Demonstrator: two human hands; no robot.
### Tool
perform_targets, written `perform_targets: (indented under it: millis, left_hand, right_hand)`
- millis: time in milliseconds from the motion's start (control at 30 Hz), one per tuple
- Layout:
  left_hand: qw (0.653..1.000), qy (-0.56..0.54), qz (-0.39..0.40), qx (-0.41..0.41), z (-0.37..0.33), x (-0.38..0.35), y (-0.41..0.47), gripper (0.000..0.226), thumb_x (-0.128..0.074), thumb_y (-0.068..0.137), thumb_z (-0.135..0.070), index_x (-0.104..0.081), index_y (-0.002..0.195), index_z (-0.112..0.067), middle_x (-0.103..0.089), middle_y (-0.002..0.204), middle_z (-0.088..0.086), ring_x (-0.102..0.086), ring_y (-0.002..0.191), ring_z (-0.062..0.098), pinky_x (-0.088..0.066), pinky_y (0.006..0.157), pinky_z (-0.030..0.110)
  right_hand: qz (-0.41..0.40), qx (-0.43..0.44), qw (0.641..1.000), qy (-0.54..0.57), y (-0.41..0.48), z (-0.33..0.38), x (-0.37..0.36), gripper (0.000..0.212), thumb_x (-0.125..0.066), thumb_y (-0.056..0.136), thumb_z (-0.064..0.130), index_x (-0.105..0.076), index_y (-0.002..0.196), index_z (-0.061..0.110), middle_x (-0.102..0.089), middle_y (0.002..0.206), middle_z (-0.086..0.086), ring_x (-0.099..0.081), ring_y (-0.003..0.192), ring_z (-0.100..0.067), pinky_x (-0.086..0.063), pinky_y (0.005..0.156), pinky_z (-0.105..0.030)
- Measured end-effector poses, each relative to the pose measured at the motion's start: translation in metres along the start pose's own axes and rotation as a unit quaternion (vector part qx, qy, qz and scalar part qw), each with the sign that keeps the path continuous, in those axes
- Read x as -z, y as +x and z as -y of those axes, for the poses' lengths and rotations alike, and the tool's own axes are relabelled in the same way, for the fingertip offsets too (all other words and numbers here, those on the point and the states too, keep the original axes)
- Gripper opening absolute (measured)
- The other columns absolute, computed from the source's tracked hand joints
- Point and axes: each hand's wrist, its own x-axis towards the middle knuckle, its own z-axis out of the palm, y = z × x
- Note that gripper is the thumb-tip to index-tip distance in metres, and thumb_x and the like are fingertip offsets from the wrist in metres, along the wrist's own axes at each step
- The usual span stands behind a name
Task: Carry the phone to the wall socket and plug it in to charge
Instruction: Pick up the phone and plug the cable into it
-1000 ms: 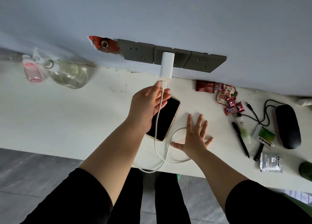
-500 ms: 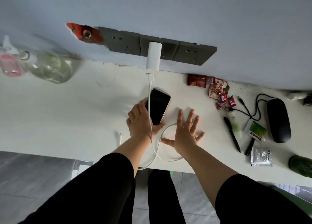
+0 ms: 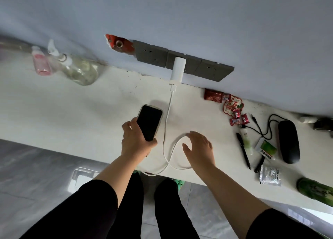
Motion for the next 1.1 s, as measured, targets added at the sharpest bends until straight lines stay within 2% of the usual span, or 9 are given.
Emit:
perform_targets:
  millis: [67, 167, 267, 400, 500, 767, 867, 1000, 1100]
  left_hand:
    - [0.999, -0.018, -0.003, 0.028, 0.009, 0.016, -0.012, 0.085, -0.077, 0.061, -0.028, -0.034, 0.133, -0.013, -0.036, 0.13, 0.013, -0.058, 0.102, 0.038, -0.052, 0.088, 0.05]
    - [0.997, -0.059, -0.019, 0.055, 0.025, 0.034, -0.023, 0.076, -0.077, 0.058, -0.029, -0.041, 0.123, -0.013, -0.054, 0.11, 0.01, -0.058, 0.098, 0.034, -0.053, 0.081, 0.048]
    - [0.99, -0.095, -0.038, 0.095, 0.047, 0.046, -0.024, 0.077, -0.079, 0.06, -0.03, -0.041, 0.125, -0.011, -0.055, 0.109, 0.01, -0.058, 0.1, 0.032, -0.052, 0.084, 0.046]
    - [0.977, -0.156, -0.029, 0.141, 0.076, 0.058, -0.013, 0.086, -0.078, 0.064, -0.025, -0.032, 0.135, -0.01, -0.047, 0.124, 0.013, -0.053, 0.11, 0.032, -0.05, 0.093, 0.047]
    - [0.971, -0.171, -0.004, 0.166, 0.096, 0.068, 0.001, 0.085, -0.076, 0.066, -0.03, -0.031, 0.136, -0.011, -0.044, 0.12, 0.008, -0.051, 0.103, 0.027, -0.048, 0.083, 0.04]
    - [0.953, -0.248, 0.047, 0.171, 0.109, 0.1, 0.027, 0.086, -0.077, 0.058, -0.037, -0.033, 0.129, -0.019, -0.044, 0.118, 0.003, -0.057, 0.097, 0.022, -0.051, 0.075, 0.039]
    - [0.949, -0.264, 0.07, 0.16, 0.104, 0.114, 0.029, 0.083, -0.078, 0.056, -0.035, -0.036, 0.126, -0.017, -0.049, 0.118, 0.006, -0.061, 0.096, 0.023, -0.056, 0.078, 0.041]
    - [0.939, -0.295, 0.109, 0.137, 0.091, 0.139, 0.026, 0.081, -0.082, 0.061, -0.034, -0.037, 0.126, -0.016, -0.056, 0.114, 0.007, -0.062, 0.094, 0.019, -0.051, 0.066, 0.029]
    - [0.918, -0.34, 0.14, 0.146, 0.075, 0.16, 0.023, 0.087, -0.085, 0.06, -0.045, -0.04, 0.129, -0.015, -0.061, 0.113, 0.006, -0.064, 0.098, 0.022, -0.055, 0.084, 0.04]
  right_hand:
    - [-0.007, 0.002, 0.999, 0.037, -0.019, 0.018, 0.005, 0.021, -0.05, 0.093, 0.03, -0.065, 0.105, 0.021, -0.067, 0.111, -0.001, -0.058, 0.11, -0.022, -0.041, 0.096, -0.033]
    - [0.015, 0.004, 0.997, 0.08, -0.041, 0.051, 0.001, 0.02, -0.049, 0.092, 0.034, -0.063, 0.086, 0.022, -0.067, 0.084, 0.002, -0.062, 0.083, -0.021, -0.046, 0.072, -0.03]
    - [0.044, -0.006, 0.993, 0.109, -0.048, 0.085, -0.018, 0.019, -0.048, 0.091, 0.036, -0.062, 0.089, 0.024, -0.069, 0.084, 0.004, -0.063, 0.08, -0.021, -0.047, 0.067, -0.03]
    - [0.125, -0.044, 0.984, 0.121, -0.036, 0.124, -0.062, 0.019, -0.049, 0.09, 0.031, -0.063, 0.101, 0.023, -0.07, 0.101, 0.001, -0.064, 0.092, -0.022, -0.049, 0.076, -0.032]
    - [0.12, -0.104, 0.978, 0.137, -0.023, 0.142, -0.089, 0.028, -0.056, 0.09, 0.034, -0.057, 0.112, 0.018, -0.065, 0.109, -0.002, -0.062, 0.099, -0.025, -0.051, 0.082, -0.036]
    - [0.053, -0.228, 0.958, 0.166, -0.003, 0.166, -0.107, 0.029, -0.049, 0.092, 0.034, -0.063, 0.095, 0.009, -0.069, 0.092, -0.011, -0.065, 0.083, -0.031, -0.048, 0.067, -0.034]
    - [0.027, -0.224, 0.935, 0.275, -0.011, 0.173, -0.093, 0.019, -0.052, 0.09, 0.028, -0.057, 0.085, 0.01, -0.069, 0.073, -0.007, -0.066, 0.056, -0.018, -0.049, 0.055, -0.032]
    - [0.007, -0.176, 0.927, 0.331, -0.024, 0.19, -0.054, 0.015, -0.056, 0.091, 0.033, -0.059, 0.082, 0.021, -0.063, 0.054, 0.0, -0.046, 0.032, -0.007, -0.042, 0.04, -0.025]
    - [-0.009, -0.163, 0.905, 0.392, -0.042, 0.203, -0.018, 0.016, -0.06, 0.089, 0.037, -0.063, 0.079, 0.024, -0.063, 0.051, -0.001, -0.044, 0.036, -0.01, -0.036, 0.044, -0.026]
